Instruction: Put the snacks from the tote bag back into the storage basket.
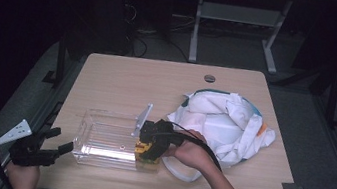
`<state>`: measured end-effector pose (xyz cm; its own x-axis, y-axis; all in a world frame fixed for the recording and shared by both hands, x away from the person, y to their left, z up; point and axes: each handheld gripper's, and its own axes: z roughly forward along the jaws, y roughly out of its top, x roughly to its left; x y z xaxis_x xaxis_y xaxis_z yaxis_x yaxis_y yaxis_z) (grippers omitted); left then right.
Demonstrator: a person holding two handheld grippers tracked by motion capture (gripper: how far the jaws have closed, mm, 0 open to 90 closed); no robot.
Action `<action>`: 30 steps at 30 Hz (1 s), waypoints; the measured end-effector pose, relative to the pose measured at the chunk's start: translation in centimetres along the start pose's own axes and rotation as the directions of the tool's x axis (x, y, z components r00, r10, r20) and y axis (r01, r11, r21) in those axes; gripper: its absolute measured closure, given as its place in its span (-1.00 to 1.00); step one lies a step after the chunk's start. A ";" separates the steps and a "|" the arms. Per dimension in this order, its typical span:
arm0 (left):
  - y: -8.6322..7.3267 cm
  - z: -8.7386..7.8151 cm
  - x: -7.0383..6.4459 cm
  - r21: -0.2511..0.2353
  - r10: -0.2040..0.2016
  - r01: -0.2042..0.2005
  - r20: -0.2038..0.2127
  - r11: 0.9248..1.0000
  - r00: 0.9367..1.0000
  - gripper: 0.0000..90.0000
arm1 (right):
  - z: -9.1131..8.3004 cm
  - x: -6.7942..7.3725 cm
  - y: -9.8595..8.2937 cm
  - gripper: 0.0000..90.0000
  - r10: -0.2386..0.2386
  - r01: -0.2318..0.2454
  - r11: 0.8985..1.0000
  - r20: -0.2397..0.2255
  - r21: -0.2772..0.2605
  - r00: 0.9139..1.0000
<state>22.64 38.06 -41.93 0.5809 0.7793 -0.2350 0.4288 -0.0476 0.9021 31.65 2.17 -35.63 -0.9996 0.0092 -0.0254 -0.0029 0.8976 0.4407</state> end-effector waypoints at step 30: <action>0.0 0.0 0.0 -0.001 0.002 -0.002 0.003 1.000 1.000 -0.72 | 0.5 0.3 -0.5 0.11 0.011 -0.011 1.000 -0.011 -0.018 1.000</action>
<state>22.65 38.03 -41.93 0.5838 0.7774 -0.2342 0.4271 -0.0487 0.9029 31.38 1.92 -36.31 -0.9998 0.0147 -0.0109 0.0081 0.8894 0.4570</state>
